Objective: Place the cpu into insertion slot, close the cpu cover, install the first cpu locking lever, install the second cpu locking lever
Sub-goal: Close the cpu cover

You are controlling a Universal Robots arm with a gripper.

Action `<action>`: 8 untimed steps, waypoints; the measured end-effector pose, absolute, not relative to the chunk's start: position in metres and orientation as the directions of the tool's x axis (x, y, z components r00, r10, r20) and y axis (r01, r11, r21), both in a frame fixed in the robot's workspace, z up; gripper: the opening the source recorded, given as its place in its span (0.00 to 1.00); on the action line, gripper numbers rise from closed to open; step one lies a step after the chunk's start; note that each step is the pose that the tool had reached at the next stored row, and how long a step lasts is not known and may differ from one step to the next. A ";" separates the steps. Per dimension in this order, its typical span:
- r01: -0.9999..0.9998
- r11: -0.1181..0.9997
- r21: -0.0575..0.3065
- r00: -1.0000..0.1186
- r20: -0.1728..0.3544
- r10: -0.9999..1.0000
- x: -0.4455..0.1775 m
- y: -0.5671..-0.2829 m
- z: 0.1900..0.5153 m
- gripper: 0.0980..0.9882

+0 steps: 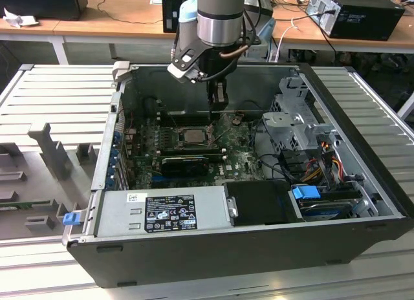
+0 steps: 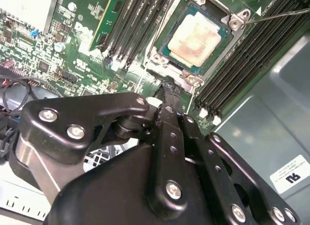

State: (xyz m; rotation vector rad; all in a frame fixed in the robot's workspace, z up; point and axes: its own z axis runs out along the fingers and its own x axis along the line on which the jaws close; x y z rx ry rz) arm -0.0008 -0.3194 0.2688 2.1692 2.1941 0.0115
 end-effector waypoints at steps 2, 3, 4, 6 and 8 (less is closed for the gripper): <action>0.999 0.012 0.039 -0.010 -0.035 0.999 0.008 -0.320 0.269 0.01; 0.999 0.011 0.037 -0.010 -0.035 0.999 0.012 -0.320 0.269 0.01; 0.999 0.012 0.036 -0.010 -0.035 0.999 0.014 -0.320 0.269 0.01; 0.999 0.011 0.036 -0.010 -0.035 0.999 0.014 -0.320 0.271 0.01; 0.999 0.012 0.036 -0.011 -0.035 0.999 0.014 -0.320 0.274 0.01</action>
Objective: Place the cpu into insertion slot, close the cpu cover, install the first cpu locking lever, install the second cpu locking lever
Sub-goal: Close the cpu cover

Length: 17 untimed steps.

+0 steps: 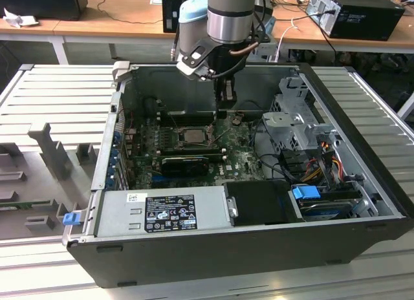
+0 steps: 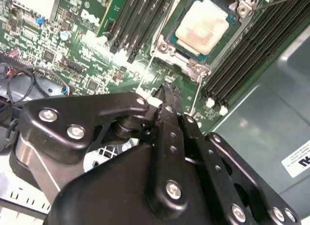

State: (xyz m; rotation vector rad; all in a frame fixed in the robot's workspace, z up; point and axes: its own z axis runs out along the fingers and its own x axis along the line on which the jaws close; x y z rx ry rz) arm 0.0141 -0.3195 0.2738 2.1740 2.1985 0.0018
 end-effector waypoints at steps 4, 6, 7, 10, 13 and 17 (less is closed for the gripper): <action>0.999 0.012 0.034 -0.010 -0.035 0.999 0.017 -0.320 0.274 0.01; 0.999 0.012 0.032 -0.010 -0.035 0.999 0.017 -0.320 0.274 0.01; 0.999 0.012 0.031 -0.010 -0.035 0.999 0.018 -0.320 0.274 0.01; 1.000 0.011 0.028 -0.011 -0.035 0.999 0.018 -0.320 0.274 0.01; 1.000 0.011 0.026 -0.011 -0.035 0.999 0.020 -0.320 0.274 0.01; 1.000 0.011 0.024 -0.011 -0.035 0.999 0.022 -0.320 0.275 0.01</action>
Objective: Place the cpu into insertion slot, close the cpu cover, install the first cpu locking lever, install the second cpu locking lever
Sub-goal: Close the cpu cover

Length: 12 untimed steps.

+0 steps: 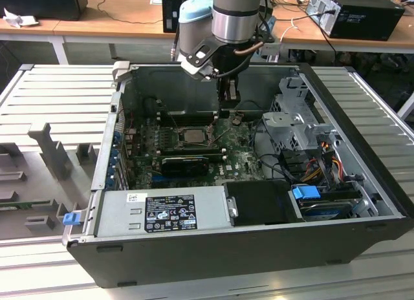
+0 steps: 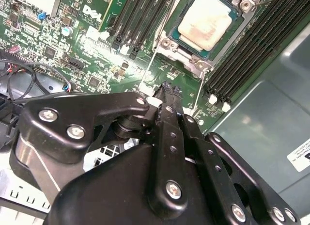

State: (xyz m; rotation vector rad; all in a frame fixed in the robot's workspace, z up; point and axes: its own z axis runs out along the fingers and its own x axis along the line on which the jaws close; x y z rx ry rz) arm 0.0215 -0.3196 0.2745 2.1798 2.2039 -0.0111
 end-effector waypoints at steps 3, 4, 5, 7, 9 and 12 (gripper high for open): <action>1.000 0.012 0.023 -0.011 -0.035 0.999 0.025 -0.320 0.276 0.01; 1.000 0.011 0.022 -0.011 -0.035 0.999 0.030 -0.320 0.276 0.01; 1.000 0.012 0.019 -0.011 -0.035 0.999 0.037 -0.320 0.276 0.01; 1.000 0.011 0.018 -0.011 -0.035 0.999 0.042 -0.320 0.275 0.01; 1.000 0.015 0.017 -0.014 -0.035 0.999 0.050 -0.319 0.272 0.01; 0.999 0.028 0.017 -0.028 -0.035 0.999 0.056 -0.319 0.264 0.01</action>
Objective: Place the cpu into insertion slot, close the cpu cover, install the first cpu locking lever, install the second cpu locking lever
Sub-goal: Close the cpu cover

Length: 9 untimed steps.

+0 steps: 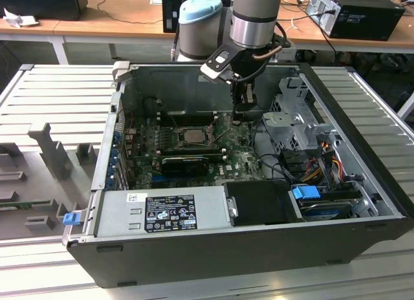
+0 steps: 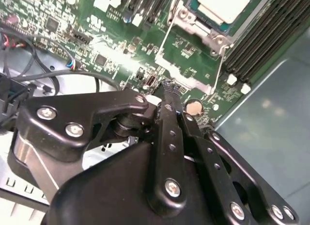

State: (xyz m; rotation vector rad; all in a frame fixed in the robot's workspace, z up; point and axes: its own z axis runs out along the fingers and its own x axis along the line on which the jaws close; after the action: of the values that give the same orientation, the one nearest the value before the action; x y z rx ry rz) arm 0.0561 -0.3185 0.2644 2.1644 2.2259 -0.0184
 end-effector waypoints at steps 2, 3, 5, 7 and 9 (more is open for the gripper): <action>0.999 0.036 0.017 -0.035 -0.035 0.999 0.059 -0.317 0.256 0.01; 0.999 0.040 0.017 -0.039 -0.033 0.999 0.058 -0.317 0.254 0.01; 0.999 0.042 0.017 -0.042 -0.032 0.999 0.052 -0.317 0.252 0.01; 0.999 0.042 0.017 -0.042 -0.032 0.999 0.046 -0.317 0.252 0.01; 0.999 0.043 0.017 -0.042 -0.032 0.999 0.045 -0.317 0.252 0.01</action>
State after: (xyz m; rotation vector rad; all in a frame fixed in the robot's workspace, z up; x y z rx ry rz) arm 0.0448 -0.3172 0.2518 2.1497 2.2429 -0.0150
